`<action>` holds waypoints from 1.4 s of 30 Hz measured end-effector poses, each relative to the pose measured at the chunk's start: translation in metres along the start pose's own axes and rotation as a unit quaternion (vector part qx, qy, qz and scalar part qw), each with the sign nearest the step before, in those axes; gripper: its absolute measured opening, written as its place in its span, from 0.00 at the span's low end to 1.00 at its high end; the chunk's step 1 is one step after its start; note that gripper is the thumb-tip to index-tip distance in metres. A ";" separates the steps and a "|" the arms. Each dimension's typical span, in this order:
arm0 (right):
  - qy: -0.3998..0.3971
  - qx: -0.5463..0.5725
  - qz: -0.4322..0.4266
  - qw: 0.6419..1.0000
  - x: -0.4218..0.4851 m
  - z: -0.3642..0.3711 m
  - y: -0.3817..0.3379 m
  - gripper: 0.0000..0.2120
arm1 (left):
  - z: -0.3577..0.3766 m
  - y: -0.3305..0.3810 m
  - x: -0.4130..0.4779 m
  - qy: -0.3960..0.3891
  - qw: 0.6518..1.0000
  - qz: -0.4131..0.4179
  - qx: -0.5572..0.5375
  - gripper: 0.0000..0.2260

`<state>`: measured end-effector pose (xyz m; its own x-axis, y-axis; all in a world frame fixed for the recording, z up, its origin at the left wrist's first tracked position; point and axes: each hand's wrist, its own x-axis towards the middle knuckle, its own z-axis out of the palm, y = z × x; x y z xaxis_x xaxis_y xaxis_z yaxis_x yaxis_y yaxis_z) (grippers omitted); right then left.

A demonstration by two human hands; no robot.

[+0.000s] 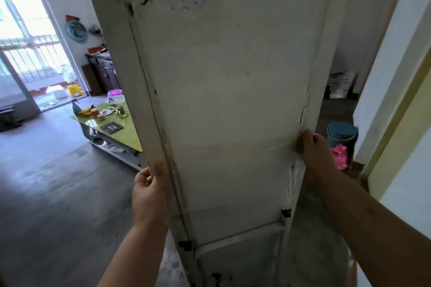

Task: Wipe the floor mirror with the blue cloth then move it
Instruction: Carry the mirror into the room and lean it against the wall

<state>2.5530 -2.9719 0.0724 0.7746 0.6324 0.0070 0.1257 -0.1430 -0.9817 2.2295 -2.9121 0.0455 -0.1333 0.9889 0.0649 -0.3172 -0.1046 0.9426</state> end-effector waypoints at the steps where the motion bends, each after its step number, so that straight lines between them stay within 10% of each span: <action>1: 0.002 0.001 -0.002 1.000 0.000 -0.001 0.002 0.25 | 0.000 0.001 -0.003 -0.005 1.000 0.004 -0.003 0.06; 11: 0.006 -0.071 -0.029 0.997 -0.058 0.001 -0.035 0.26 | -0.006 0.005 -0.017 -0.016 0.999 0.023 -0.023 0.02; 19: -0.078 -0.139 -0.113 0.981 -0.173 0.044 -0.101 0.46 | -0.026 0.022 -0.018 -0.079 0.994 0.019 0.072 0.02; 29: 0.025 -0.203 -0.220 0.954 -0.263 0.133 -0.146 0.62 | -0.061 0.049 -0.034 -0.224 0.935 0.120 0.248 0.08; 42: 0.112 -0.271 -0.235 0.927 -0.294 0.128 -0.155 0.48 | -0.075 0.071 -0.067 -0.314 0.904 0.090 0.278 0.07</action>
<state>2.2271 -3.0382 0.1979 0.6565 0.5570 0.5087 0.7278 -0.2904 -0.6213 2.1452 -2.9937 0.0837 0.4781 0.8442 0.2424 0.1997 -0.3733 0.9059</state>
